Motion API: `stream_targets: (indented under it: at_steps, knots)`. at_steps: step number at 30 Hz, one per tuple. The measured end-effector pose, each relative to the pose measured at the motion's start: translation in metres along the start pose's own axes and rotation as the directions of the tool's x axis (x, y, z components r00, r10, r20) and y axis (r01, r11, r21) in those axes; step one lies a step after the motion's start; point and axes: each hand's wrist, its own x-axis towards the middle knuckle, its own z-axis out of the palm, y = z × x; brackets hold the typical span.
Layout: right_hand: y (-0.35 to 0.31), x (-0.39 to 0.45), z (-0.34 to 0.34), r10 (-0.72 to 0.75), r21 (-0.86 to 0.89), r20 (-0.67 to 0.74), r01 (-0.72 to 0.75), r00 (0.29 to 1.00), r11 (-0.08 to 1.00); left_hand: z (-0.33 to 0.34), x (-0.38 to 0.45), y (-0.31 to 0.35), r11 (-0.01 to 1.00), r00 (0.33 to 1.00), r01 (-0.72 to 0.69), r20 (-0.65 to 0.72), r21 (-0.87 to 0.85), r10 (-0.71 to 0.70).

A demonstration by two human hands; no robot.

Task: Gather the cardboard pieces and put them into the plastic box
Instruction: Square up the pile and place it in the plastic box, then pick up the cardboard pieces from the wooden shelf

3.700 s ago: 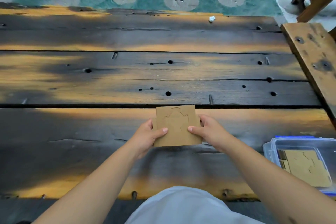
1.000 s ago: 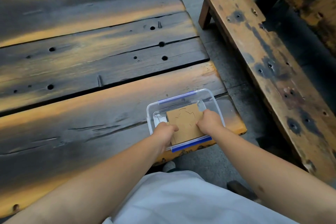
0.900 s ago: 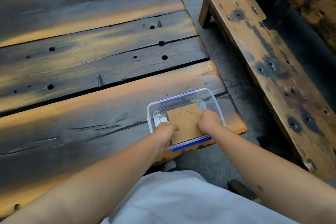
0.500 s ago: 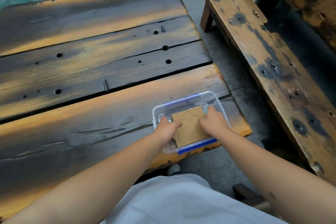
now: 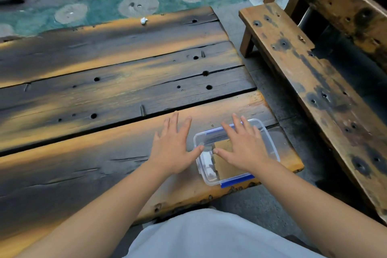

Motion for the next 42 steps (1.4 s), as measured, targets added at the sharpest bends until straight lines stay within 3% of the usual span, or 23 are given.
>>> stream_targets:
  at_steps: [6, 13, 24, 29, 32, 42]
  knots:
    - [-0.026, 0.006, -0.020, -0.079, -0.010, -0.038, 0.079, 0.996, 0.997, -0.019, -0.016, -0.027, 0.997, 0.996, 0.066, -0.066, 0.042, -0.063]
    - [-0.044, 0.006, -0.020, -0.079, -0.009, -0.037, 0.079, 0.996, 0.997, -0.032, -0.033, -0.044, 0.995, 0.997, 0.066, -0.049, 0.077, -0.062]
    - [-0.052, -0.047, -0.030, 0.224, 0.035, -0.040, -0.223, 0.974, 0.974, -0.046, -0.012, -0.029, 0.956, 0.957, -0.291, -0.001, 0.035, 0.291]
    - [-0.061, -0.092, -0.036, 0.413, 0.055, -0.077, -0.410, 0.907, 0.911, -0.053, -0.004, -0.010, 0.829, 0.832, -0.552, 0.000, 0.089, 0.554]
    - [-0.061, -0.109, -0.040, 0.482, 0.081, -0.057, -0.477, 0.875, 0.875, -0.057, -0.002, 0.003, 0.781, 0.784, -0.619, 0.005, 0.085, 0.621]
    - [-0.075, -0.214, -0.022, 0.775, 0.212, -0.094, -0.749, 0.625, 0.628, -0.039, -0.034, 0.080, 0.449, 0.450, -0.893, 0.166, 0.045, 0.878]
